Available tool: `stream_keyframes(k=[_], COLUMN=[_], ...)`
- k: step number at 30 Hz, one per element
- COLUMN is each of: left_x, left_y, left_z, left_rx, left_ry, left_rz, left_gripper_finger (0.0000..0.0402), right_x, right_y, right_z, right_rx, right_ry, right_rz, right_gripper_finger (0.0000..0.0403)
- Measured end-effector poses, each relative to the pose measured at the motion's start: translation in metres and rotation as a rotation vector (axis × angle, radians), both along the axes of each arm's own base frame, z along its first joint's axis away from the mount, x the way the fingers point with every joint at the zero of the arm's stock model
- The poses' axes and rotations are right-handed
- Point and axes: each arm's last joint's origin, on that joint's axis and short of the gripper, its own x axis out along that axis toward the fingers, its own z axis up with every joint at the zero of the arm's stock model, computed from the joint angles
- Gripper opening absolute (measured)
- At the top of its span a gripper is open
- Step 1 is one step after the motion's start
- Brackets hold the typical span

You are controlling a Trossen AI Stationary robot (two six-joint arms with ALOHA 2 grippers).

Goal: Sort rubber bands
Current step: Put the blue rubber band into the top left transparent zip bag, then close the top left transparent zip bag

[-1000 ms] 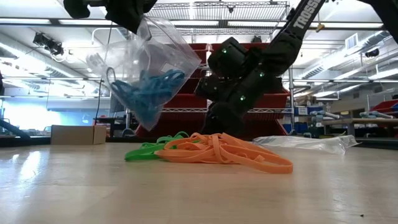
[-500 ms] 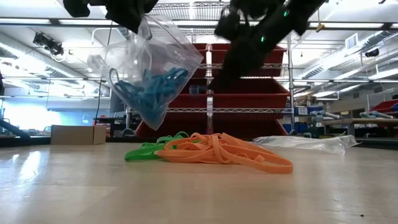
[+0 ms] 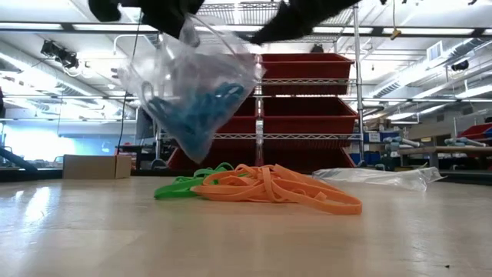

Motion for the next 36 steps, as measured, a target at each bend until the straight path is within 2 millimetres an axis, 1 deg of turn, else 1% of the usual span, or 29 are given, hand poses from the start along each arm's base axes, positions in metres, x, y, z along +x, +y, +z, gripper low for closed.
stream_keyframes(k=[3,4,7,11,15,18,21,27,29,32,36], left_x=[0.008,0.010,0.012,0.014,0.016,0.017,0.017,0.016,0.016,0.017,0.017], left_y=[-0.001,-0.001,-0.002,-0.002,-0.002,-0.002,-0.002,-0.002,-0.001,-0.001,0.000], left_z=[-0.008,-0.011,-0.011,-0.004,0.005,0.007,0.008,0.008,0.007,0.008,0.008], left_rx=[0.018,0.023,0.024,0.041,0.052,0.060,0.061,0.065,0.066,0.074,0.105], left_ry=[0.022,0.037,0.028,-0.012,-0.050,-0.056,-0.055,-0.053,-0.052,-0.055,-0.058], left_rz=[-0.016,-0.019,-0.020,-0.018,-0.034,-0.041,-0.041,-0.037,-0.036,-0.029,-0.005], left_gripper_finger=[0.0000,0.0000,0.0000,0.0000,0.0000,0.0000,0.0000,0.0000,0.0000,0.0000,0.0000], right_x=[0.011,0.015,0.023,0.029,0.030,0.030,0.028,0.018,0.014,0.007,-0.008], right_y=[0.008,0.011,0.015,0.019,0.022,0.024,0.023,0.022,0.023,0.024,0.024], right_z=[0.003,0.001,-0.004,-0.014,-0.018,-0.019,-0.017,-0.005,-0.001,0.010,0.028], right_rx=[-0.033,-0.041,-0.048,-0.041,-0.017,0.000,-0.013,-0.012,-0.002,0.012,0.037], right_ry=[0.034,0.069,0.172,0.256,0.282,0.292,0.292,0.280,0.273,0.236,0.200], right_rz=[0.037,0.047,0.074,0.109,0.156,0.155,0.125,0.113,0.110,0.107,0.081], right_gripper_finger=[0.0000,0.0000,0.0000,0.0000,0.0000,0.0003,0.0028,0.0116,0.0140,0.0158,0.0160])
